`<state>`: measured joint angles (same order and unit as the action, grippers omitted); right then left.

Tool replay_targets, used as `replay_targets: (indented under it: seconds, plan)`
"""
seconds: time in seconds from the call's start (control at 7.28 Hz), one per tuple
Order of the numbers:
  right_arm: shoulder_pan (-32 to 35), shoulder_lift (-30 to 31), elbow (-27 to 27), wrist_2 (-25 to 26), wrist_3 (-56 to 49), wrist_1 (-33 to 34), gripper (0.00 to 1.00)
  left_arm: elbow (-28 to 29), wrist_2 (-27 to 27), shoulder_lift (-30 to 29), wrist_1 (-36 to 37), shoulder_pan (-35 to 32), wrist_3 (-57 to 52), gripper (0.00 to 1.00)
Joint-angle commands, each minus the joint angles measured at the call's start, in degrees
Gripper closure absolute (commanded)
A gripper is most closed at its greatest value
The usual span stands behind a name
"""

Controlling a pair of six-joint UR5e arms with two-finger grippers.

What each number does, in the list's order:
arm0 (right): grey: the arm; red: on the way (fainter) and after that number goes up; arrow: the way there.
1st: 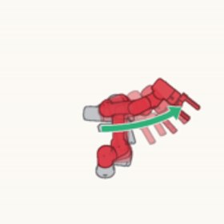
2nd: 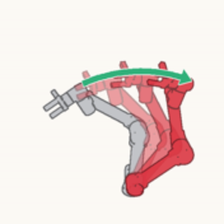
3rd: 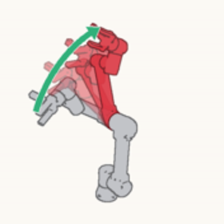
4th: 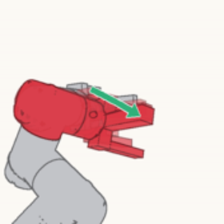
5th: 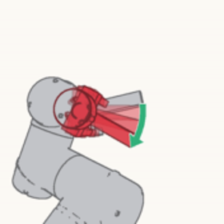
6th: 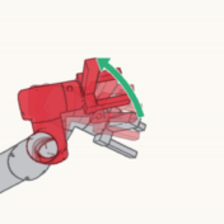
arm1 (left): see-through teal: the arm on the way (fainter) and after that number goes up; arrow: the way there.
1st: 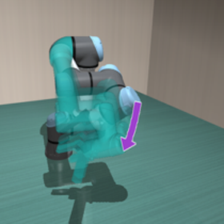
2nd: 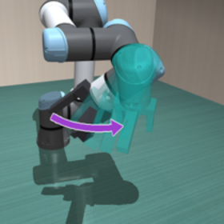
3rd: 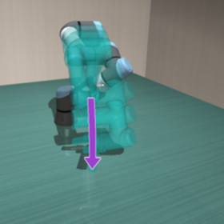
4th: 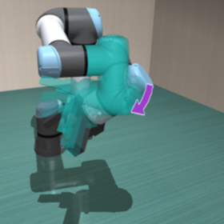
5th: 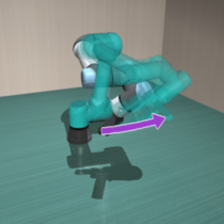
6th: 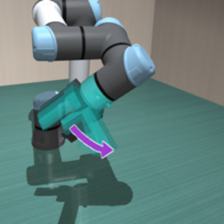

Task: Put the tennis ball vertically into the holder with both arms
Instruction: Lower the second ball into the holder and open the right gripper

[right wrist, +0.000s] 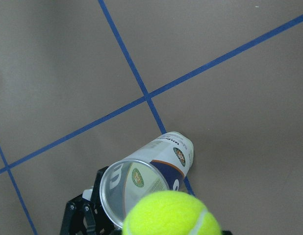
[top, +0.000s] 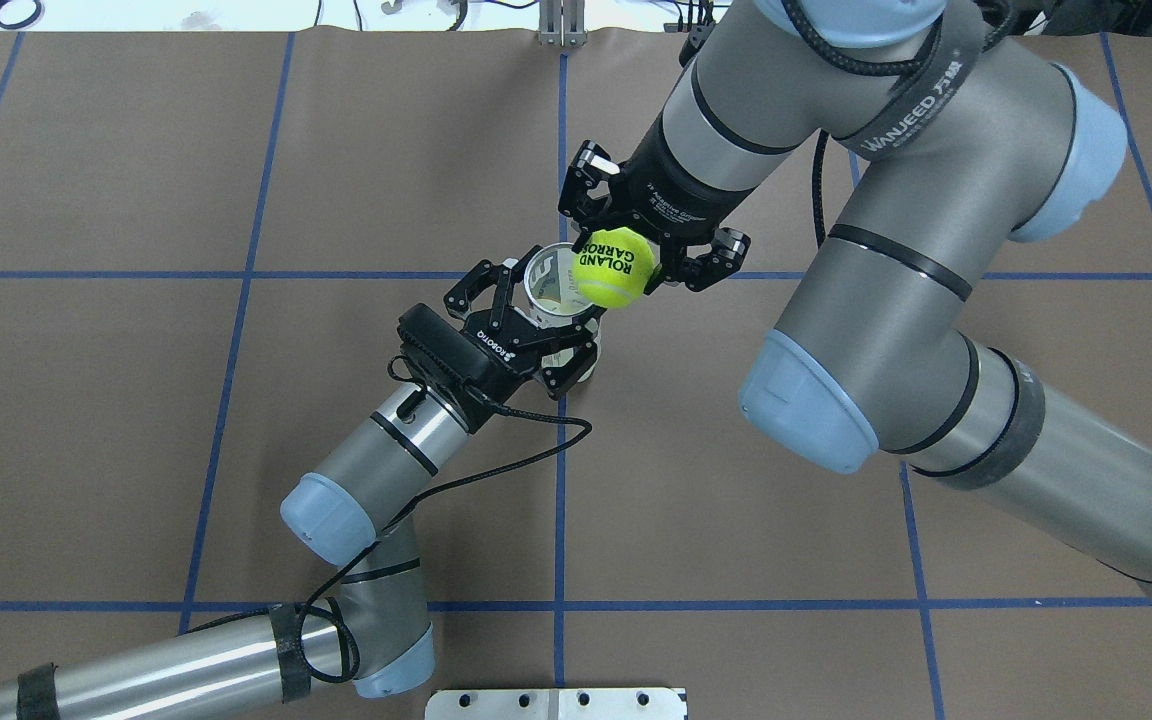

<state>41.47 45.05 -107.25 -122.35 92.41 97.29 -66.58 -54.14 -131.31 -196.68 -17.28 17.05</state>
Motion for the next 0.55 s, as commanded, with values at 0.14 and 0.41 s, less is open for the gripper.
replay_targets:
  seconds: [0.14,0.41]
  plan:
    - [-0.69,-2.15,4.06,1.06,-0.21,-1.49,1.00,0.05,0.00,0.00,-0.02,0.06,0.00,0.14]
    - [-0.78,-3.56,7.83,1.59,0.14,-5.43,1.00,0.05,0.00,0.00,-0.02,0.14,0.00,0.14]
